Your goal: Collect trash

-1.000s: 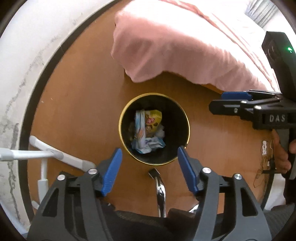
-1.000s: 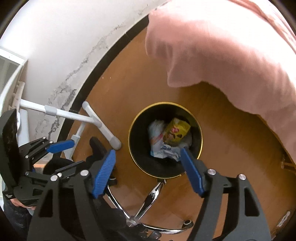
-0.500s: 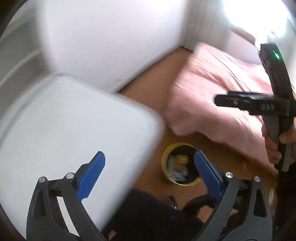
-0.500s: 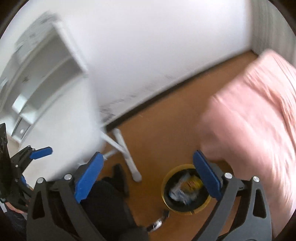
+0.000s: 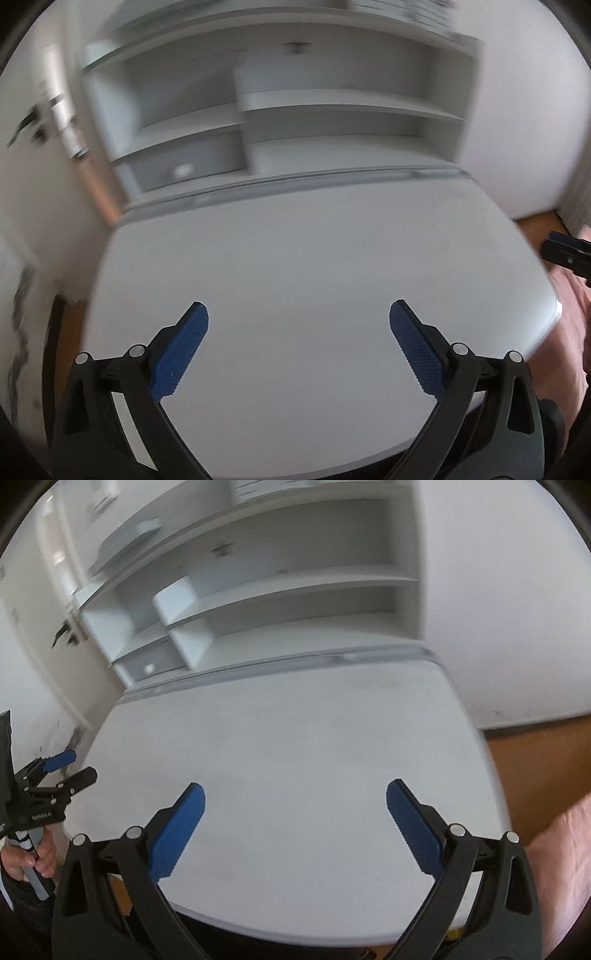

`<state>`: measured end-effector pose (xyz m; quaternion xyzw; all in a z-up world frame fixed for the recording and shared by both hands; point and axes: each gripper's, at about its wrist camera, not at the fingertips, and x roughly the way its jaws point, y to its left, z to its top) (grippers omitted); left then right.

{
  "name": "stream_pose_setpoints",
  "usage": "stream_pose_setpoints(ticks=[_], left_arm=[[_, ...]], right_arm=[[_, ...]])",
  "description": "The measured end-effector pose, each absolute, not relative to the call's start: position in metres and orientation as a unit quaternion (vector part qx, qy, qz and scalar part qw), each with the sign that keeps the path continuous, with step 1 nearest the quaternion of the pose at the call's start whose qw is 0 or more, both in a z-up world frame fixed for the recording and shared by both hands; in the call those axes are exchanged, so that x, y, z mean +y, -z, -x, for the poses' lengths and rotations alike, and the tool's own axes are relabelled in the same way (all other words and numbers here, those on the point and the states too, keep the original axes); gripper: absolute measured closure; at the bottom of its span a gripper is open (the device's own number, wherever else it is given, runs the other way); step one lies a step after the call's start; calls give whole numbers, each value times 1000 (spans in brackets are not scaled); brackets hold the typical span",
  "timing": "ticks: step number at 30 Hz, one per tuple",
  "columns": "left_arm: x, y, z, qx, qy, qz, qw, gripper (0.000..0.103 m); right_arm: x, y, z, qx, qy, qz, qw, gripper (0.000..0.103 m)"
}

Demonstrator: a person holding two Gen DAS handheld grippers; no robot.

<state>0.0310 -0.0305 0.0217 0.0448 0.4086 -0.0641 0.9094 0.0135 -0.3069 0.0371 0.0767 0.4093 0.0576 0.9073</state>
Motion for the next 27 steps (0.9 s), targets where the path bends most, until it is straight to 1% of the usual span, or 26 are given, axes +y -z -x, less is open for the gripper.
stream_pose_setpoints(ticks=[3,9,27], left_arm=[[4,-20,-25,411,37,-26,911,7],[32,-19,-18,413,30,-15,910,7],[27,-13,-25,412,43,-14,910,7]], right_arm=[[-272,-38,-26,411,-76,-62,906,8],[-239,-37,-35,416,-85,-46,904,8],[-236,-41,-31,414,-78,-39,906,8]])
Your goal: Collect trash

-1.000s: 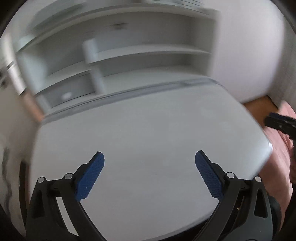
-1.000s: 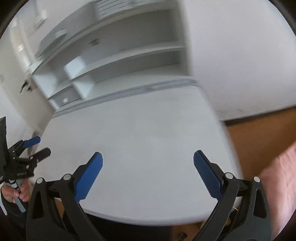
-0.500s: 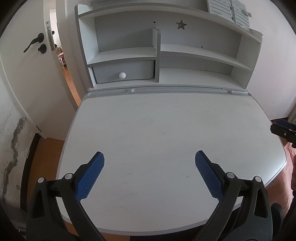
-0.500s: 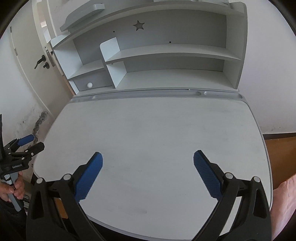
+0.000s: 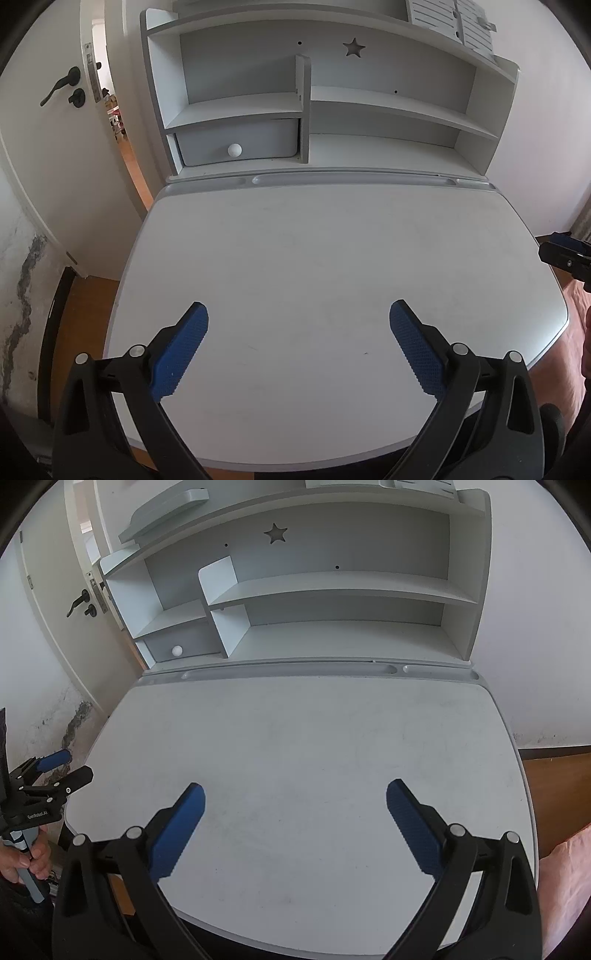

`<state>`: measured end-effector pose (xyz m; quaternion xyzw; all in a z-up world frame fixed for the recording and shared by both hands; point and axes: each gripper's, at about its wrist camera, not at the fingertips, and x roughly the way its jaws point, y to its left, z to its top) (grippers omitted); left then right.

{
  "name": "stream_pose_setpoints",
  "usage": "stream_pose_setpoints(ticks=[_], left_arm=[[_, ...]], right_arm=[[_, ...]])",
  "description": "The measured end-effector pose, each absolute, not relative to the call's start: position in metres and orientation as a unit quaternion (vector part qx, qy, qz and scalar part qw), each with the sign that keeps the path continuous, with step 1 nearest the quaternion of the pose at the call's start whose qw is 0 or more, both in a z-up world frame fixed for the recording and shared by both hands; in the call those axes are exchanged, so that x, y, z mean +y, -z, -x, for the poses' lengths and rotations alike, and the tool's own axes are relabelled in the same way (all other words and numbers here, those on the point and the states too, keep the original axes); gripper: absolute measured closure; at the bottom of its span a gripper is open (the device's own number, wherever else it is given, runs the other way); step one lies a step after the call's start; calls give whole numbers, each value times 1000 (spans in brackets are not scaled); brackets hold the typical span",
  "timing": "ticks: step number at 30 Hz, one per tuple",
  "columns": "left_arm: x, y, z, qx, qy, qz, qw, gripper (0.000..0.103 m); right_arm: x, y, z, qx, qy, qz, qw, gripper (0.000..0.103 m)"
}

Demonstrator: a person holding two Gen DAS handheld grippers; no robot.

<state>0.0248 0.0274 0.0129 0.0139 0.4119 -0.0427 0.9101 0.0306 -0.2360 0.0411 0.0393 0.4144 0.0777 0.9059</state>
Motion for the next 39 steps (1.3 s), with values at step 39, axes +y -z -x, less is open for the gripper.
stream_pose_setpoints(ticks=[39], left_arm=[[21,-13,-17,409,48,-11,911,7]], right_arm=[[-238,-47,-28,410,-82,-29,908,8]])
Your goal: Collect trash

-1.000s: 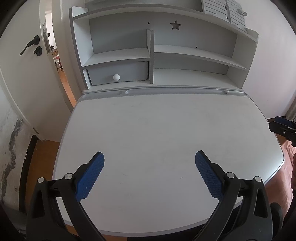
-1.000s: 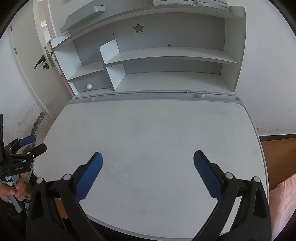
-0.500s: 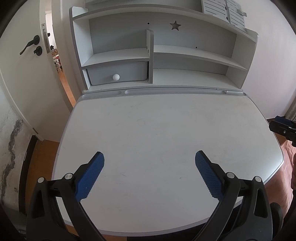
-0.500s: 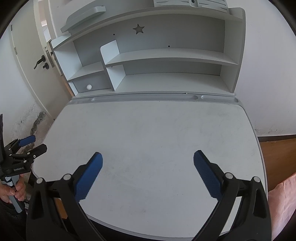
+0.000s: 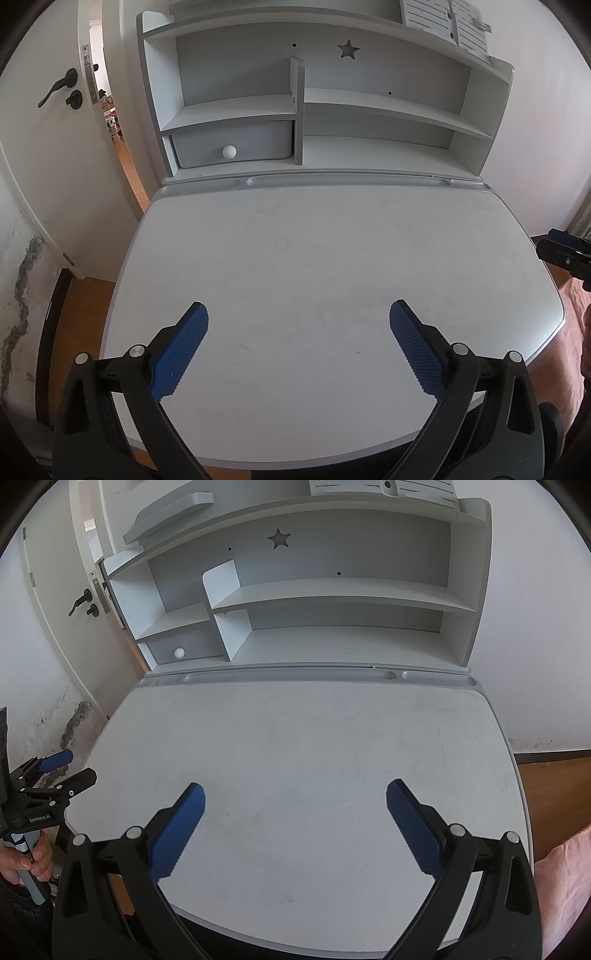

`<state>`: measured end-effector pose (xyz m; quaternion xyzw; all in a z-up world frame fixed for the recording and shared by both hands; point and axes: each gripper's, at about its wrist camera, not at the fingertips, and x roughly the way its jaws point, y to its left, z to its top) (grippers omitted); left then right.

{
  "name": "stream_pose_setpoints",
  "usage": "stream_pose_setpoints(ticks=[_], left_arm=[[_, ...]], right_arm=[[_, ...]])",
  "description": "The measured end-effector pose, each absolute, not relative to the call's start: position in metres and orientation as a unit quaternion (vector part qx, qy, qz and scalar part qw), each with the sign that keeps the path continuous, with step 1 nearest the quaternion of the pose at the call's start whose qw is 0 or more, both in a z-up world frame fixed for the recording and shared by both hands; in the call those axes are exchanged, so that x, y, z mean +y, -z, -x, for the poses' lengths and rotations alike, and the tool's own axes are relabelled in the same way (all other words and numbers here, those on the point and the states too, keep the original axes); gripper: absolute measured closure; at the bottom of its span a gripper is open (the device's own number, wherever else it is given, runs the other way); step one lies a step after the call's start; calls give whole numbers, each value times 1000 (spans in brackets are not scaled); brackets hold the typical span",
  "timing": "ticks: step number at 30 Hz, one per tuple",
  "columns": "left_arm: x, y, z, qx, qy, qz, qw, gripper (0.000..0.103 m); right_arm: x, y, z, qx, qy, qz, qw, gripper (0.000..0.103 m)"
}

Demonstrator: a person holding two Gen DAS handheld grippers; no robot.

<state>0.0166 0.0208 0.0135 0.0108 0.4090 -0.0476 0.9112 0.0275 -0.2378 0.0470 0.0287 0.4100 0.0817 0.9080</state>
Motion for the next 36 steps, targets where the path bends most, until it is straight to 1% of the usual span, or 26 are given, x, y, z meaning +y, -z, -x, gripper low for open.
stream_pose_setpoints(ticks=[36], left_arm=[[19,-11,-17,411,47,-7,911,7]], right_arm=[[-237,-46,-27,410,-81,-25,908,8]])
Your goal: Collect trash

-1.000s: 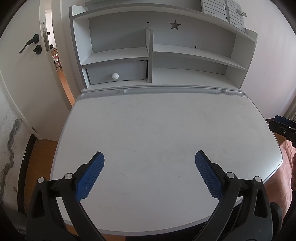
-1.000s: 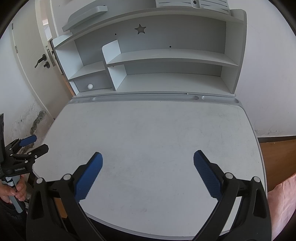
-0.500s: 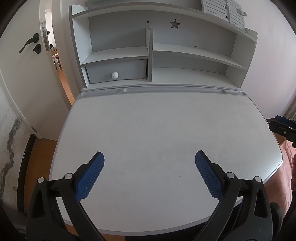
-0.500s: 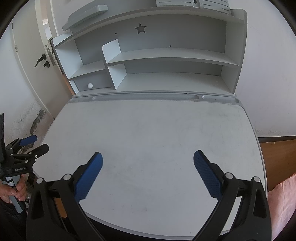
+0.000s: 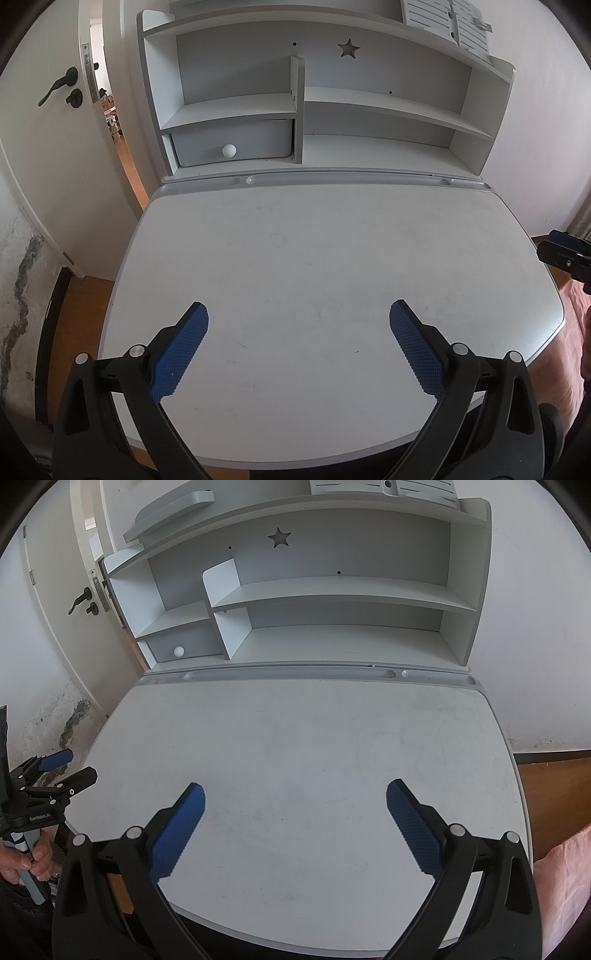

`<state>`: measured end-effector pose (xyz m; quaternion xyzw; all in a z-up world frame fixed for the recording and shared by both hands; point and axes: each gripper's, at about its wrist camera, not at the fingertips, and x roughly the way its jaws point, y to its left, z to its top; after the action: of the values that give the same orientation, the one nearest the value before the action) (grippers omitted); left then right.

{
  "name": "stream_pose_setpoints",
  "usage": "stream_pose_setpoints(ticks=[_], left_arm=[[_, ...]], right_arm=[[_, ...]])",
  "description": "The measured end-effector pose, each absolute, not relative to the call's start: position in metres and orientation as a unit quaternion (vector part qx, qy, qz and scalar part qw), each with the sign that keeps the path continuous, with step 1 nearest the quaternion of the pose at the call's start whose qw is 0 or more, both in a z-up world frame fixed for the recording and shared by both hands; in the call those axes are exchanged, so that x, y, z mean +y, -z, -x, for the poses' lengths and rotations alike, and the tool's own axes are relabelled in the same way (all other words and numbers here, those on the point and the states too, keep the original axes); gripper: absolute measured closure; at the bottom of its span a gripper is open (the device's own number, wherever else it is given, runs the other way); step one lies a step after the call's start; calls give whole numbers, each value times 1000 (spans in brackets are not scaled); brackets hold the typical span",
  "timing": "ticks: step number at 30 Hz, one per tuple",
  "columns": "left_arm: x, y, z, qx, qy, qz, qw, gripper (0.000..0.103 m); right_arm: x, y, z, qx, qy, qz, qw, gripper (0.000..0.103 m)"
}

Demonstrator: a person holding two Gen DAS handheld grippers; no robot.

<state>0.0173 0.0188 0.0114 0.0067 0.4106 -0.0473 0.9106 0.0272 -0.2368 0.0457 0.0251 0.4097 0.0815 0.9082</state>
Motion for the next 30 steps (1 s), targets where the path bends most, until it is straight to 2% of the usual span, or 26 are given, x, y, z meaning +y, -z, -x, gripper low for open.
stream_pose_setpoints(ticks=[30], left_arm=[[12,-13,-17,409,58,-9,910,7]], right_arm=[[-239,-47,-27,410,-77,-26,909,8]])
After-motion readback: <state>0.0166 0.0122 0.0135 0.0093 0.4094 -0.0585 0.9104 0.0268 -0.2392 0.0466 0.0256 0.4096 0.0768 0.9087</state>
